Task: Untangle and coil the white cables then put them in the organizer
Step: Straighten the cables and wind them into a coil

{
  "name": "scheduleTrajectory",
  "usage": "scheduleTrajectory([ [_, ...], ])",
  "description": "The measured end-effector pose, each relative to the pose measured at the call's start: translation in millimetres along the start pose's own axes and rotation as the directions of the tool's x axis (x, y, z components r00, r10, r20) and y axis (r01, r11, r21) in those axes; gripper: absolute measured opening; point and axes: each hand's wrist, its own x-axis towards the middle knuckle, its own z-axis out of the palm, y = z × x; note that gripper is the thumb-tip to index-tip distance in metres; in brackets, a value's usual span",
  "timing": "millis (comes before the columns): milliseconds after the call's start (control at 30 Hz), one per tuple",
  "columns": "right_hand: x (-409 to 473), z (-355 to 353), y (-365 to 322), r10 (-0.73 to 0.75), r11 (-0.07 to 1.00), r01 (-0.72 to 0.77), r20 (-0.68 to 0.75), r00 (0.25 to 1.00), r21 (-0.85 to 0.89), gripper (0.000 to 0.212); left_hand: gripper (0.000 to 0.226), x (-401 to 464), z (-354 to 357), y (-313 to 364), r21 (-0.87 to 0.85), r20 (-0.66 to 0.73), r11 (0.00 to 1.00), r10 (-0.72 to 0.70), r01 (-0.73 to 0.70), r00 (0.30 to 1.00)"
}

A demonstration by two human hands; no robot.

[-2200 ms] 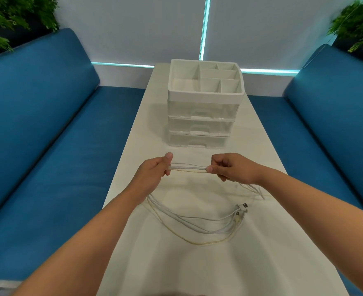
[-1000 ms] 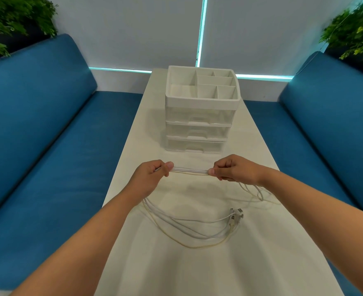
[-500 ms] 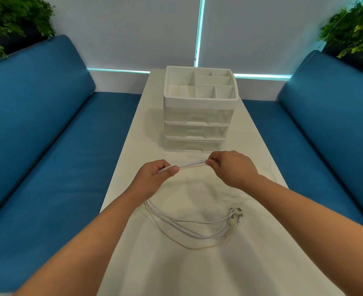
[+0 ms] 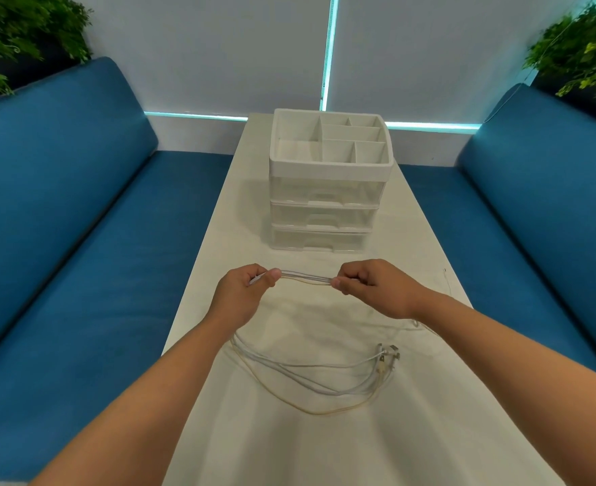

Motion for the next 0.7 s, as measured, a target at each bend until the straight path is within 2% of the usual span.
scheduleTrajectory([
  [100, -1, -5, 7, 0.066, 0.998, -0.066, 0.013, 0.998, 0.014, 0.029, 0.035, -3, 0, 5, -0.035, 0.037, 0.999, 0.020, -0.019, 0.999],
  [300, 6, -11, 10, 0.174, 0.984, -0.179, 0.219, 0.960, 0.003, 0.013, 0.026, -7, -2, 6, -0.059, 0.187, 0.997, 0.057, -0.046, 0.981],
  [400, 19, -4, -6, 0.146, 0.989, -0.133, 0.290, 0.946, -0.066, 0.030, 0.023, -7, 3, 8, -0.049, 0.235, 0.996, 0.084, -0.075, 0.968],
  [600, 45, 13, -44, 0.048, 0.999, -0.054, 0.386, 0.921, 0.005, 0.014, 0.023, -5, 5, 13, -0.019, 0.257, 0.996, 0.090, -0.088, 0.962],
  [700, 46, 15, -46, 0.039, 0.999, -0.039, 0.382, 0.923, -0.006, 0.024, 0.022, -6, 0, 14, -0.024, 0.244, 0.995, 0.097, -0.094, 0.965],
])
